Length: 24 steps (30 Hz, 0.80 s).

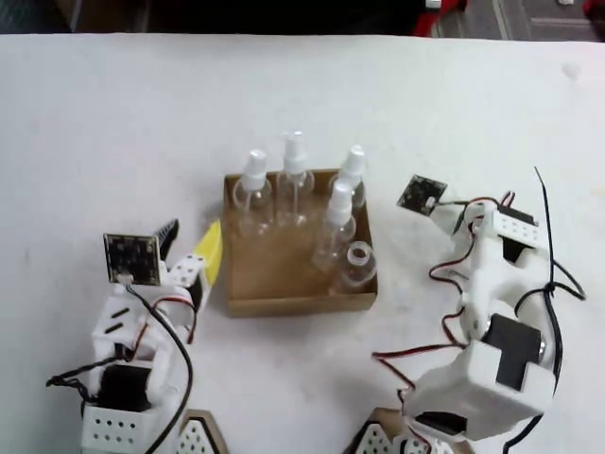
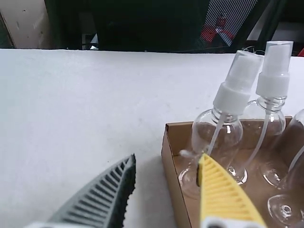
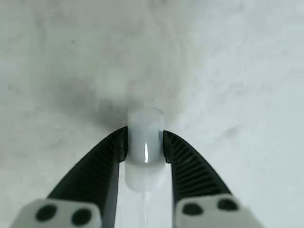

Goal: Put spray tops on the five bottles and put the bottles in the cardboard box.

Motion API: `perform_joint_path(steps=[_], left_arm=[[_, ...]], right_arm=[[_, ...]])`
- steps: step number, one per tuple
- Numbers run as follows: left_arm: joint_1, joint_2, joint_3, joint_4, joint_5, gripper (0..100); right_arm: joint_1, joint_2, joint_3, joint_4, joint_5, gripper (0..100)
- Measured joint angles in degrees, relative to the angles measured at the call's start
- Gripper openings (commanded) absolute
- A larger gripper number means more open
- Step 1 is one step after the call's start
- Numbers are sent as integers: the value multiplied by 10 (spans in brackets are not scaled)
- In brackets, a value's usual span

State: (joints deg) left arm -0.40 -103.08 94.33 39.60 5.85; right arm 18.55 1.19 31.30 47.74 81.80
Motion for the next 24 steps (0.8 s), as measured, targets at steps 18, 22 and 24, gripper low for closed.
perform_joint_path(steps=[18, 22, 24], left_arm=[[0, 0, 0, 0, 0, 207], [0, 0, 0, 0, 0, 207], [0, 0, 0, 0, 0, 207]], right_arm=[[-93, -639, 198, 40, -161, 15], [-92, -767, 205, 12, -291, 15], [-96, -791, 185, 20, -338, 15]])
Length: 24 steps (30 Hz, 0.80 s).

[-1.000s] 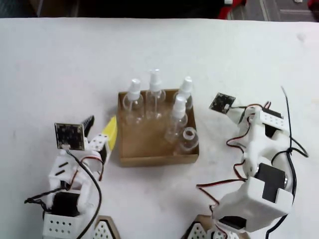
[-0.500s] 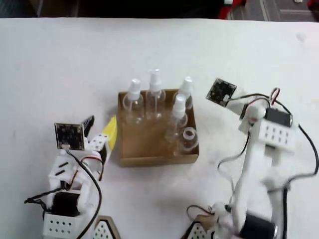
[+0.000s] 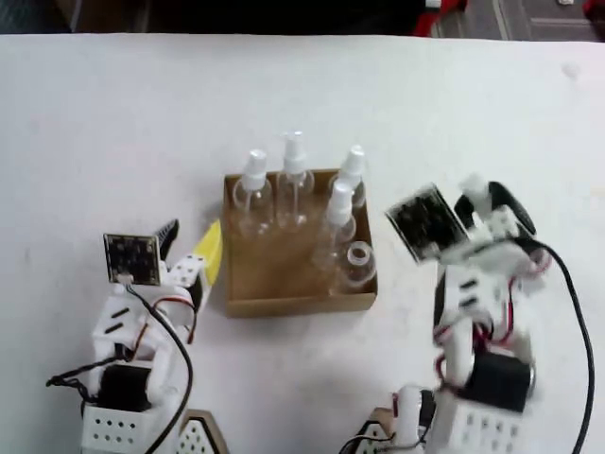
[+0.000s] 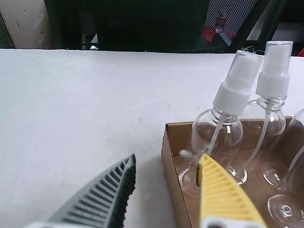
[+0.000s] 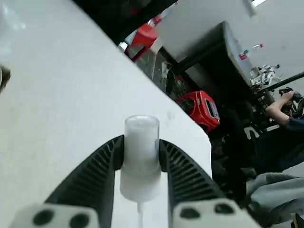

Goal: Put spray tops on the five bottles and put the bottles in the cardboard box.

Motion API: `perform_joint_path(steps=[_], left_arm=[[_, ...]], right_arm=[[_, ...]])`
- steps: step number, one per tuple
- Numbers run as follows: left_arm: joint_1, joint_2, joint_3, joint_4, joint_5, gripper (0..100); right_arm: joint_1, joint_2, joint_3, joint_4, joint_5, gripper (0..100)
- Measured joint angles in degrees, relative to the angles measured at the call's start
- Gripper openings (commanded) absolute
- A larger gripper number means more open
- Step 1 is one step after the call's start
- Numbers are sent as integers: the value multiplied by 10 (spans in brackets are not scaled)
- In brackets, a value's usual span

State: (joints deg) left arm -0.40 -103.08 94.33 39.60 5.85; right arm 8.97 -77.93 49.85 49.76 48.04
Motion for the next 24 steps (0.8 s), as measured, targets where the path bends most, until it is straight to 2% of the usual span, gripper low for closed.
perform_joint_path(steps=[7, 14, 19, 24], left_arm=[[0, 0, 0, 0, 0, 207], [0, 0, 0, 0, 0, 207], [0, 0, 0, 0, 0, 207], [0, 0, 0, 0, 0, 207]], right_arm=[[-10, 24, -180, 83, -201, 15], [-138, 132, -371, 185, -365, 15], [-221, 178, -434, 212, -498, 15], [-251, 181, -442, 222, -523, 16]])
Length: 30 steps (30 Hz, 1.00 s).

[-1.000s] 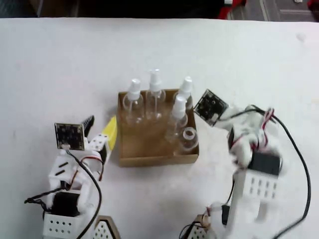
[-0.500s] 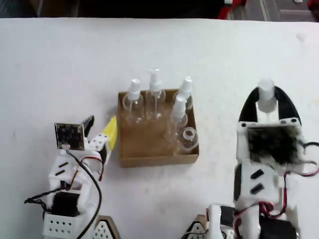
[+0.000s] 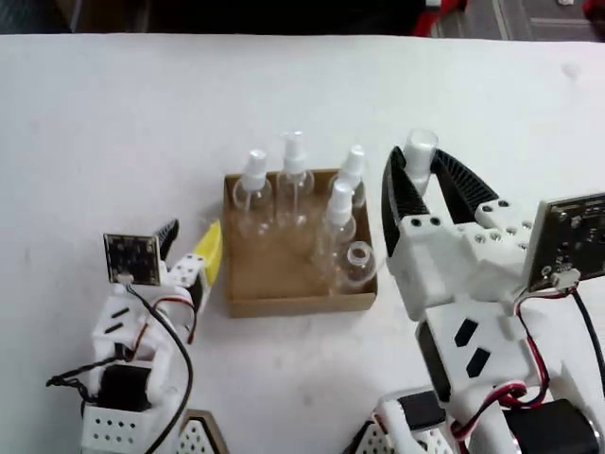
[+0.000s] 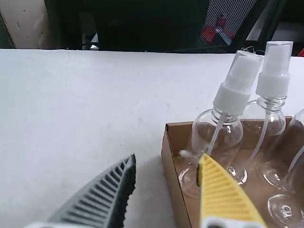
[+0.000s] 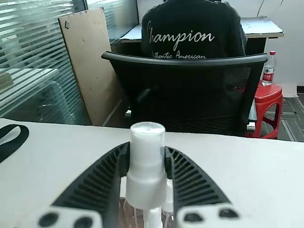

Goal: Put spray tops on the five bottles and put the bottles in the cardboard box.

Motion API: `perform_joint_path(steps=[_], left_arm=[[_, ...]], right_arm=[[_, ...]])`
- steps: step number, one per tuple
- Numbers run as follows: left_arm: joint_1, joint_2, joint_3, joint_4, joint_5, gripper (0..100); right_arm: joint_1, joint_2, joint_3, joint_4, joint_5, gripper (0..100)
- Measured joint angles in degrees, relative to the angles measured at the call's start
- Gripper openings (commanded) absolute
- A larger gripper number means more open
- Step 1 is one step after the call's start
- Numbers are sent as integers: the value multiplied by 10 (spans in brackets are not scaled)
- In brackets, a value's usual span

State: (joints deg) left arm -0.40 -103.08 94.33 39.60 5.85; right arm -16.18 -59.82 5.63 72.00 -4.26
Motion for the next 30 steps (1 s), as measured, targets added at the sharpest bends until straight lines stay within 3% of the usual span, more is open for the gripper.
perform_joint_path(steps=[23, 30], left_arm=[[0, 0, 0, 0, 0, 207], [0, 0, 0, 0, 0, 207]], right_arm=[[-7, -82, 12, -2, -1, 16], [-6, -118, 163, -117, -1, 16]])
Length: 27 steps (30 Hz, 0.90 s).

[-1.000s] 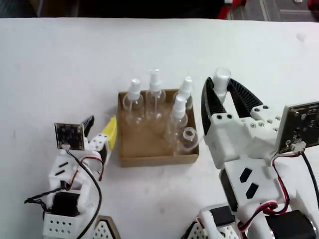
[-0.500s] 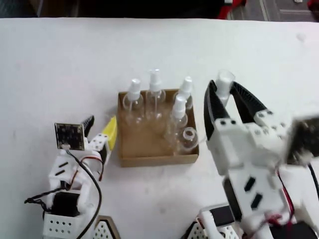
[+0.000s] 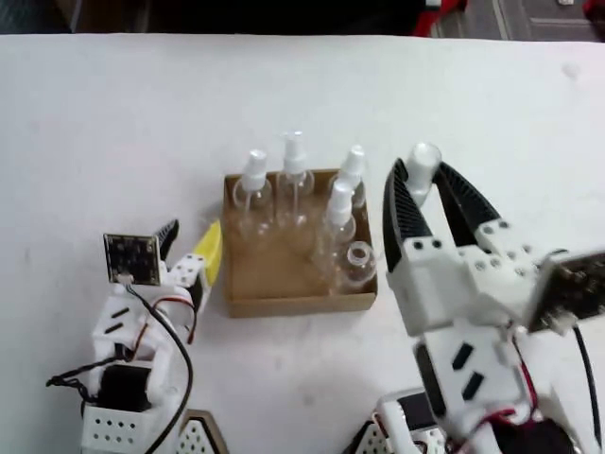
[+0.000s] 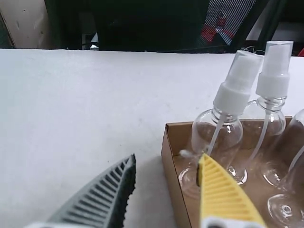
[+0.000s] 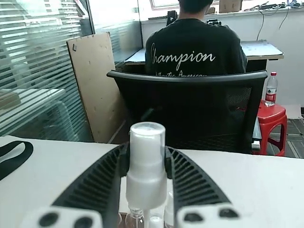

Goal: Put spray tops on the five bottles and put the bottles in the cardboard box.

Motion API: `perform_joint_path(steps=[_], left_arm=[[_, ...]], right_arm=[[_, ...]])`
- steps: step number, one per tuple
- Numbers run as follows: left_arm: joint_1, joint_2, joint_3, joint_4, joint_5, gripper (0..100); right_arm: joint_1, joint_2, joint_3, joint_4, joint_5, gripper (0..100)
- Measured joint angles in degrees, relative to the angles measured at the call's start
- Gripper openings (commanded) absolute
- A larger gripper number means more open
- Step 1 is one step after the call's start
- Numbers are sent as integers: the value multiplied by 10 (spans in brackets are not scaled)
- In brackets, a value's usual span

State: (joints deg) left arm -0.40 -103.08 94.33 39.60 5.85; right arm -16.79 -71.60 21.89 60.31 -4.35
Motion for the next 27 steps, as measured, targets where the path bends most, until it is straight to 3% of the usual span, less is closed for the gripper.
perform_joint_path(steps=[12, 20, 27], left_arm=[[0, 0, 0, 0, 0, 207], [0, 0, 0, 0, 0, 207], [0, 0, 0, 0, 0, 207]], right_arm=[[-18, -107, 233, -193, 33, 15], [-18, -124, 177, -84, 54, 18], [-19, -96, 187, -122, 54, 16]])
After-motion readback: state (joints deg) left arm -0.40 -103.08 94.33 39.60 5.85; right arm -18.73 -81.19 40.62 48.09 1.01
